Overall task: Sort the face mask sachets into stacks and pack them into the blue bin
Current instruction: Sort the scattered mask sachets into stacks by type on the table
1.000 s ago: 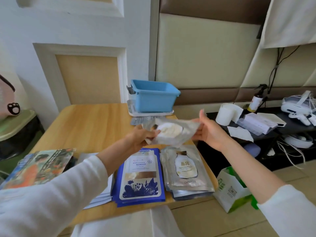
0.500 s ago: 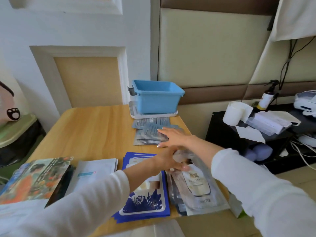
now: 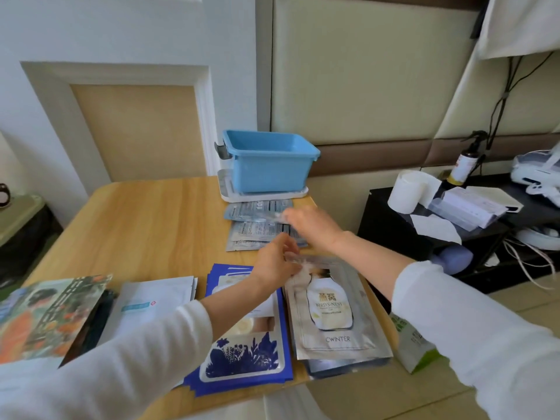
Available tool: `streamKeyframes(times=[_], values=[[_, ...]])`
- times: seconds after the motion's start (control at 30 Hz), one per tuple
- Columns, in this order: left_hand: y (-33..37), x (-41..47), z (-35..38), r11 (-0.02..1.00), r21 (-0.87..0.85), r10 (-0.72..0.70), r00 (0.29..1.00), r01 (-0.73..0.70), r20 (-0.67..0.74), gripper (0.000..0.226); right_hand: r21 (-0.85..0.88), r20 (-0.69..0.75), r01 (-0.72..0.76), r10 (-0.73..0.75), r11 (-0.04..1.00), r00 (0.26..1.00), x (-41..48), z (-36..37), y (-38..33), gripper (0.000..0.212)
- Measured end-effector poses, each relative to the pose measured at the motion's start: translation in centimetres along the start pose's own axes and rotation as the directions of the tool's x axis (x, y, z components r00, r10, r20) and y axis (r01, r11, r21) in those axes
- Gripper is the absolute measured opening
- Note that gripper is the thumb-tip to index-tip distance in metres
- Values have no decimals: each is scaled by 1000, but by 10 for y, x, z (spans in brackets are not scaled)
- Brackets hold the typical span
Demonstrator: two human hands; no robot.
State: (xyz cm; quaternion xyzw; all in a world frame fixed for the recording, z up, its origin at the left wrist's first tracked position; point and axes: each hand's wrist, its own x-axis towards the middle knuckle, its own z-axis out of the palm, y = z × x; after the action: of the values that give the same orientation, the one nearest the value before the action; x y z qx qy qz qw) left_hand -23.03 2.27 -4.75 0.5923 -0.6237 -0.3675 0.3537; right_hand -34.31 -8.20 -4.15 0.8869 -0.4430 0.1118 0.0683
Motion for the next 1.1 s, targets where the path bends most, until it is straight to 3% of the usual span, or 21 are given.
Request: streamKeyframes(times=[0.03,0.07,0.13,0.17,0.23,0.27,0.33,0.37,0.4,0.5,0.63,0.7,0.77,0.8,0.87,0.9,0.97,1.03,1.1], values=[[0,-1,-3,998,-68,-14,1000,13,-22,23,119,-122,-58,72,991,990,-1,-10,2,15],[-1,-1,-4,993,-114,-35,999,31,-34,26,353,-207,-130,212,927,955,-2,-23,4,17],[-2,-2,-2,992,-115,-57,998,55,-18,20,774,-203,-163,485,611,851,-9,-47,5,21],[-1,-3,1,997,-57,-50,999,49,-16,13,872,-159,-155,568,465,808,-16,-59,4,22],[1,-7,5,998,-60,-30,993,23,-112,15,943,-78,-146,626,300,776,-33,-74,3,26],[5,-10,2,977,-213,-60,987,27,-148,21,959,-52,-137,629,247,776,-44,-79,3,27],[15,-14,-11,767,-632,-165,986,113,-25,40,979,39,-154,626,132,779,-66,-82,6,24],[16,-11,-18,636,-757,-167,984,150,55,49,976,109,-201,609,86,786,-77,-79,9,20],[18,-10,-25,606,-778,-147,984,168,98,52,964,186,-262,567,55,802,-86,-75,13,14],[26,-13,-34,797,-585,-113,989,149,97,27,910,384,-414,392,-9,836,-104,-66,17,8],[26,-21,-33,922,-295,-198,959,252,202,21,832,487,-543,320,114,813,-109,-71,21,12],[25,-26,-28,947,-148,-249,944,284,219,27,697,573,-655,324,291,753,-110,-71,22,10],[24,-33,-20,967,156,-226,961,201,158,58,494,640,-727,367,476,675,-111,-63,20,15],[20,-34,-15,904,417,-150,983,94,103,77,405,651,-739,397,538,647,-110,-56,17,19],[12,-34,-8,614,774,169,984,-152,60,94,278,653,-741,446,611,612,-108,-47,16,26],[10,-33,-6,520,804,312,941,-287,134,93,234,661,-739,454,632,598,-106,-46,16,28],[6,-31,-1,485,672,403,825,-560,396,82,133,692,-713,450,689,564,-99,-50,18,34],[-2,-30,4,514,562,310,751,-648,583,71,20,676,-655,472,756,566,-87,-59,16,35],[-8,-29,5,512,564,261,742,-649,617,69,-60,540,-588,521,807,661,-67,-63,12,31]])
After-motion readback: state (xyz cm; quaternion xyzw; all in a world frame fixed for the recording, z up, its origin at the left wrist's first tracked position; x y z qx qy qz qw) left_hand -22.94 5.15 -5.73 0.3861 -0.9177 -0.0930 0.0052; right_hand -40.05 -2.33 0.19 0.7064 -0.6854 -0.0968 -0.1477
